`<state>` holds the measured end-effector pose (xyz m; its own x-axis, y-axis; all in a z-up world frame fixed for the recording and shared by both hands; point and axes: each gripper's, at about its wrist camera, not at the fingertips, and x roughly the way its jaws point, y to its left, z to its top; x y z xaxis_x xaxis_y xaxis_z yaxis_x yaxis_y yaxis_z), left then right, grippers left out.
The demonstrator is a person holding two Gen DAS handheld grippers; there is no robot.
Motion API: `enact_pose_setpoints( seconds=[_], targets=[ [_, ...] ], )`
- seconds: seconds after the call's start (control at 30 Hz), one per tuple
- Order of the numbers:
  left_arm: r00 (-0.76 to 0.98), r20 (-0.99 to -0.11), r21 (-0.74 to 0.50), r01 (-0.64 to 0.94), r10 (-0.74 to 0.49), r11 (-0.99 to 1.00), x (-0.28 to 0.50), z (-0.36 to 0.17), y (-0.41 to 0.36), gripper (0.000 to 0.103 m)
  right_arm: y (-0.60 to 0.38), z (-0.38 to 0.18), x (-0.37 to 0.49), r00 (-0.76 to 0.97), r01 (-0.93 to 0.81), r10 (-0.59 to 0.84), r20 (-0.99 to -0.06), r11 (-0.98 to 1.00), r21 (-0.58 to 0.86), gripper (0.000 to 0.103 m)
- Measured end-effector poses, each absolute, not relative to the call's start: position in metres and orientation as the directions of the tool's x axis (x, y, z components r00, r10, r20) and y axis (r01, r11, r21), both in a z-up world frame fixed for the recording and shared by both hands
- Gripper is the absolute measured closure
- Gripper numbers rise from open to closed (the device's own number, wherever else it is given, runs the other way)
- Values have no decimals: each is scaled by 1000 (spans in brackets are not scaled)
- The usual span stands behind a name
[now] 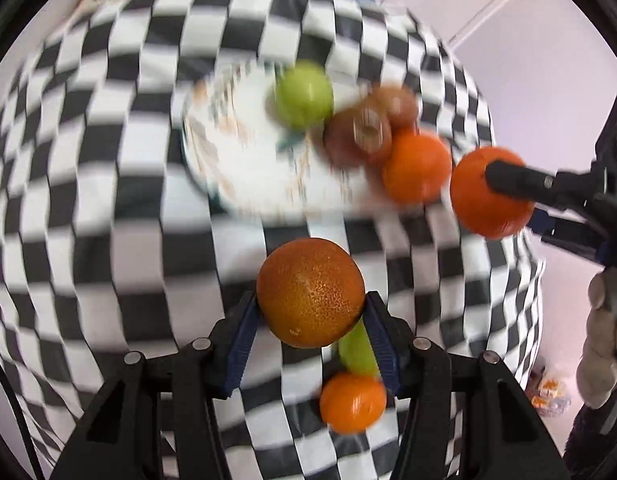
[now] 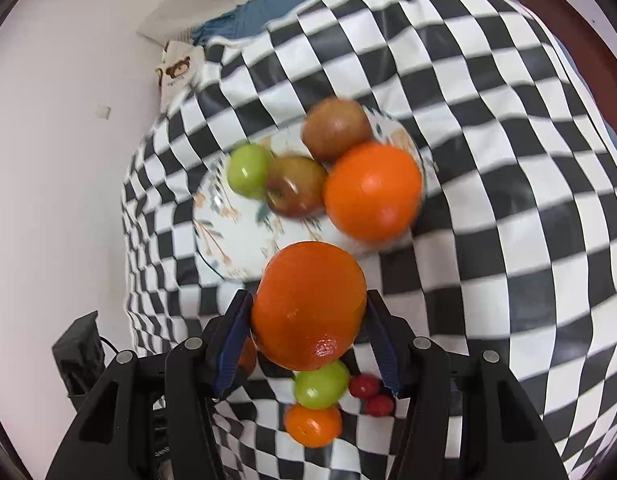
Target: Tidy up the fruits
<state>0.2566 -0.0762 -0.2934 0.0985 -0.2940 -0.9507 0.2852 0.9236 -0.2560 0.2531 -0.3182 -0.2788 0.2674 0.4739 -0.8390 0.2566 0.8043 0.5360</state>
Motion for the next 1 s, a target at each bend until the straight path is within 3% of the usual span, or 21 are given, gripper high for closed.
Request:
enact_pose_setpoints(
  seconds=[0.2,0.37,0.6,0.8,1.0],
  targets=[
    [142,-955,-220,249,-260,943,346,-296,-74,52,-309,-257,325,311,203,423,-851,845,495,44],
    [119,-972,-177,207,-205,962,390,-321,-67,52,-285,-274,395,260,171,363,-895,895,412,44],
    [91,-979,-161,186,-180,969,407,-335,-62,52,-253,-327,436,112,120,283,-952,948,296,44],
    [56,-984,-154,187,-167,970,421,-343,-70,50,-247,-329,441,67,68,257,-964,963,262,44],
    [55,-987,-141,181,-153,973,422,-346,-83,49,-231,-338,454,58,-4,142,-988,990,142,44]
  ],
)
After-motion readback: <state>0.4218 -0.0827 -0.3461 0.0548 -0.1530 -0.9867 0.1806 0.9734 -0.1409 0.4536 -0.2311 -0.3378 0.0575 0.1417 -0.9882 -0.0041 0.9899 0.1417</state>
